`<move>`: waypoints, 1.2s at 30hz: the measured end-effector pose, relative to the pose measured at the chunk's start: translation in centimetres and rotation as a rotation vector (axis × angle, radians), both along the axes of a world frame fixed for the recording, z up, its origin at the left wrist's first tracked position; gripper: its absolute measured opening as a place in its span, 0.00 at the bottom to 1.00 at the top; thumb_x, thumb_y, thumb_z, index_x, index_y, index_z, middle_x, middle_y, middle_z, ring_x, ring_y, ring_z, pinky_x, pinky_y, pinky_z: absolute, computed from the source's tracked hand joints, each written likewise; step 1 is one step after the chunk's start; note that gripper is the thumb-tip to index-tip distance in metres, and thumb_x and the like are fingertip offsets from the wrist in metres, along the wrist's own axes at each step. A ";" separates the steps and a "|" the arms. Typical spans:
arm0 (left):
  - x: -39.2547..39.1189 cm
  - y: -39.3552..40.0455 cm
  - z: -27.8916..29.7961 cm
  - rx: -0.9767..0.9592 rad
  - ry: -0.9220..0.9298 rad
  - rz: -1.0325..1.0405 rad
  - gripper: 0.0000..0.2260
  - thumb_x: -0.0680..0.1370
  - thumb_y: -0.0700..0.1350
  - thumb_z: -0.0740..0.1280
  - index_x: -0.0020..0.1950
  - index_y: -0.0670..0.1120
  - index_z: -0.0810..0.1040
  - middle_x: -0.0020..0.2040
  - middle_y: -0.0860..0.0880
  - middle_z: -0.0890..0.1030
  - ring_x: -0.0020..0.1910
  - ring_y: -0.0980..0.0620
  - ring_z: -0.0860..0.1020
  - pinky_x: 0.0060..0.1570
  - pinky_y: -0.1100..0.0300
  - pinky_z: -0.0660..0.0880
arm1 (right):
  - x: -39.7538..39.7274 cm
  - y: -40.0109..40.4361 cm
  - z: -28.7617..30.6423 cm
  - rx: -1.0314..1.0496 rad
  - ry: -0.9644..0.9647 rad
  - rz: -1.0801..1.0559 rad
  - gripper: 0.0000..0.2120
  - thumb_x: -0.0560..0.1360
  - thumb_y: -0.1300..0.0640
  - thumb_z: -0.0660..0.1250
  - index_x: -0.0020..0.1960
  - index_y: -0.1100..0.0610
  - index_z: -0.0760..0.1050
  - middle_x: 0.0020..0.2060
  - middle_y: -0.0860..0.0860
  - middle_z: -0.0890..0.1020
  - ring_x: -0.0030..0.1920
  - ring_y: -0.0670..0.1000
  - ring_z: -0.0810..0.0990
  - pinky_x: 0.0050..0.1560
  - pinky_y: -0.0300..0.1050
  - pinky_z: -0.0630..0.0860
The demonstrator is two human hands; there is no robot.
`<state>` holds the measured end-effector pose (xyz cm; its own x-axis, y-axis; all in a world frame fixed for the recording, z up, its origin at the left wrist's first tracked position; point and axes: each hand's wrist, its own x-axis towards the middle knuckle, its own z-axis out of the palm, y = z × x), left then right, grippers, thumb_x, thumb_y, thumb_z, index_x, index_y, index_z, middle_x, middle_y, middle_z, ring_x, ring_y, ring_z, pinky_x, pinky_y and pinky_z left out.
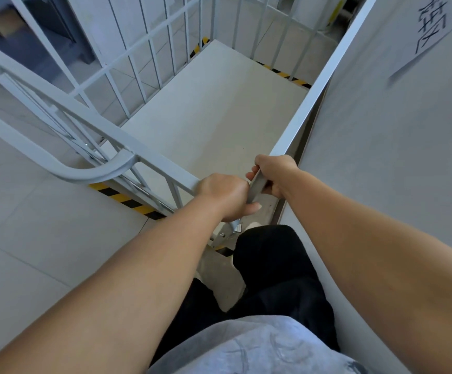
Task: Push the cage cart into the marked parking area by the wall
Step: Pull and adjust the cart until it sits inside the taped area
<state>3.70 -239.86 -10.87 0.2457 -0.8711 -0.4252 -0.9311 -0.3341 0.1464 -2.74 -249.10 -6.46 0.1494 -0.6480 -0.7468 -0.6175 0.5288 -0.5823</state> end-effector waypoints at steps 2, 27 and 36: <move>0.0 0.0 0.0 -0.002 0.000 0.002 0.21 0.76 0.67 0.56 0.49 0.50 0.75 0.41 0.51 0.78 0.37 0.48 0.75 0.33 0.56 0.66 | 0.0 -0.1 -0.1 -0.009 0.006 0.006 0.04 0.78 0.64 0.61 0.44 0.60 0.73 0.33 0.52 0.78 0.28 0.48 0.80 0.39 0.46 0.81; -0.6 -2.2 0.7 0.062 0.148 0.210 0.13 0.72 0.59 0.61 0.46 0.52 0.74 0.35 0.53 0.76 0.36 0.47 0.76 0.34 0.58 0.68 | -0.5 -2.1 -1.1 0.105 -0.097 0.015 0.04 0.74 0.65 0.62 0.41 0.61 0.74 0.31 0.54 0.79 0.27 0.50 0.79 0.39 0.48 0.82; 0.1 -2.9 0.6 0.213 0.336 0.207 0.09 0.70 0.58 0.63 0.38 0.54 0.70 0.34 0.54 0.76 0.39 0.46 0.77 0.33 0.58 0.68 | -0.8 -2.2 -2.5 0.090 -0.131 0.012 0.10 0.70 0.64 0.63 0.31 0.60 0.76 0.27 0.53 0.80 0.32 0.54 0.81 0.36 0.47 0.78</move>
<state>3.83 -242.76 -10.22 0.2230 -0.7025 -0.6758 -0.7538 -0.5638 0.3374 -3.57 -251.29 -8.94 0.2571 -0.5768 -0.7754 -0.5459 0.5754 -0.6090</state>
